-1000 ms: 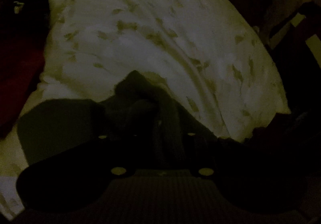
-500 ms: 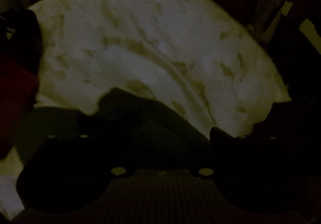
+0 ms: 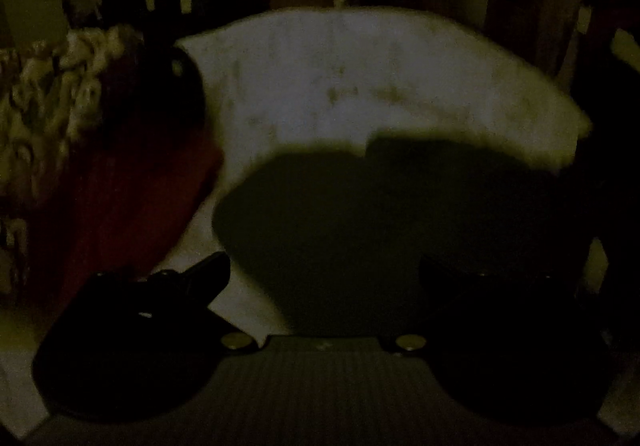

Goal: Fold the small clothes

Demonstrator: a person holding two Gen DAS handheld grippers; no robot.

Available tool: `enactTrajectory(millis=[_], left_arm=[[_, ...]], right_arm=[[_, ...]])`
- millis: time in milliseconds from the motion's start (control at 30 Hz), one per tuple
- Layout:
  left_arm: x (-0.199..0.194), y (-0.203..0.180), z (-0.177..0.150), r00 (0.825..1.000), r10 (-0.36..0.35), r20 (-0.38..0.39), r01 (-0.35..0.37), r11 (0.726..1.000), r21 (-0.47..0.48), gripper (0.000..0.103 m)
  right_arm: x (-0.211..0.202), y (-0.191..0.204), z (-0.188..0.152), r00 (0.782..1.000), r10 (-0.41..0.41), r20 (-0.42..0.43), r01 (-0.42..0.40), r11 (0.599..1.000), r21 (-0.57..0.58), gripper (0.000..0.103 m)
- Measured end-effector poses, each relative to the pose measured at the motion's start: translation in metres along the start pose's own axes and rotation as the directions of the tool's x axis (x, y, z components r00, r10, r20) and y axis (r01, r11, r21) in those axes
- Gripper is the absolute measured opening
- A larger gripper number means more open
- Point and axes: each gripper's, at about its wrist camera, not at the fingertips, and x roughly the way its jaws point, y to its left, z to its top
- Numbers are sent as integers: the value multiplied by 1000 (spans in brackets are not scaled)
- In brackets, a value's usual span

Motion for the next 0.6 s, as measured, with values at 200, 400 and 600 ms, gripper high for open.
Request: enactTrajectory(millis=[200,400,600], left_arm=[[42,-10,-42,999,-31,-43,30,999,-38,103],[56,-8,-39,995,-78,-67,75,996,-39,103],[18,22,-43,993,-119,-24,118,992,-42,103]], right_arm=[[70,-21,-15,977,-71,-201,72,997,1,40],[90,-34,-35,960,-93,-263,103,994,25,42],[59,-31,-19,979,-42,-199,67,991,119,103]])
